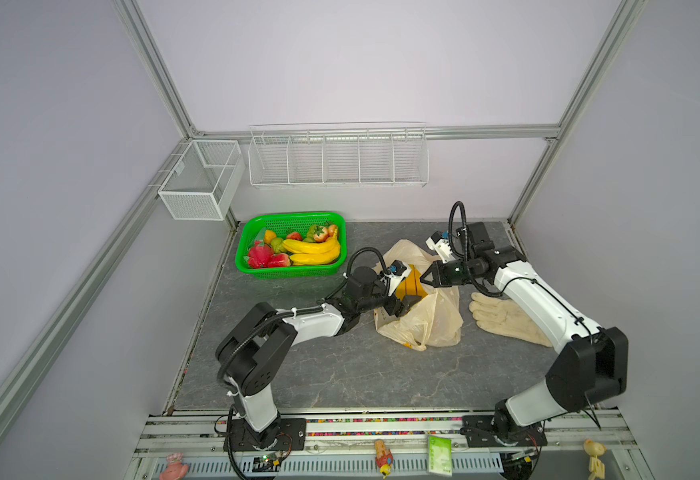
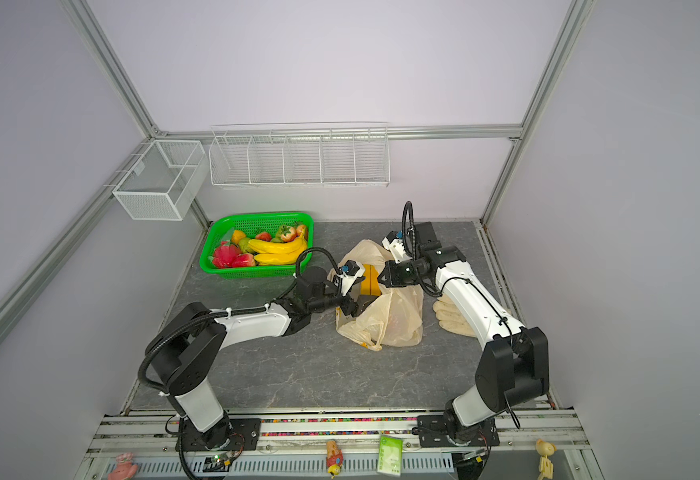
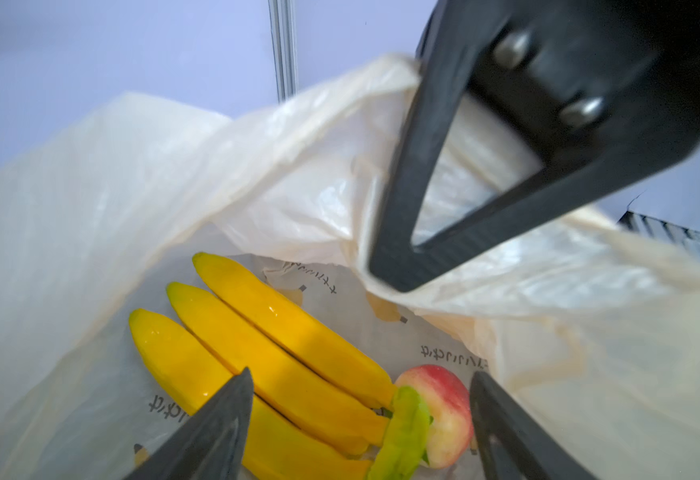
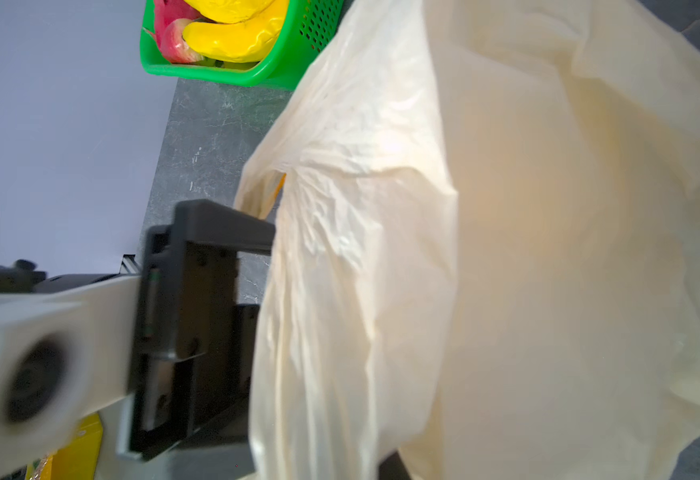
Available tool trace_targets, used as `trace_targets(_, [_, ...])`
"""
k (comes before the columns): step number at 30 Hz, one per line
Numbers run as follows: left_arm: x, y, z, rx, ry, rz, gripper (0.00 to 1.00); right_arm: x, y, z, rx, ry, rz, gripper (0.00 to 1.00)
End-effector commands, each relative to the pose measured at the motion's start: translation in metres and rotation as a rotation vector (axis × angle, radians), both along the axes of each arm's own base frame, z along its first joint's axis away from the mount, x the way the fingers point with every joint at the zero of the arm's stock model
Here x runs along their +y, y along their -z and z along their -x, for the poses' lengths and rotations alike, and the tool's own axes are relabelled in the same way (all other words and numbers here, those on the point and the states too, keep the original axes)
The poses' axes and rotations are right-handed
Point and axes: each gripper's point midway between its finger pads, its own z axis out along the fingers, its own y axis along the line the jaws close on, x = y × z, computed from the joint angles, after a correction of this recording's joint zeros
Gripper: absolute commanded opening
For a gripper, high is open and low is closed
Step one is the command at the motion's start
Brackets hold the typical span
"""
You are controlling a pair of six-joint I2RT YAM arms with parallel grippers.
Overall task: Place the fake fruits into the plastic bag and tie a complex knot
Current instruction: 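Withdraw the left gripper from the bag back over the green basket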
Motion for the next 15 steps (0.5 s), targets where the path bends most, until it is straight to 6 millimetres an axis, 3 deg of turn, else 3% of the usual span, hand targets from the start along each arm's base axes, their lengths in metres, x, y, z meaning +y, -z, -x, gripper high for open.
trace_targets(1, [0.013,-0.024,0.009,0.006,-0.009,0.017,0.83,-0.010,0.002,-0.004,-0.023,0.046,0.034,0.06])
trace_targets(10, [0.048,-0.087,0.050,0.065,0.038,0.012,0.82,-0.014,0.010,-0.010,-0.032,0.082,0.054,0.06])
trace_targets(13, [0.078,-0.107,0.044,0.085,-0.111,0.029,0.82,-0.015,0.011,-0.011,-0.037,0.084,0.058,0.06])
trace_targets(15, [0.109,-0.117,0.029,0.079,-0.276,0.022,0.82,-0.014,0.010,-0.012,-0.041,0.083,0.056,0.06])
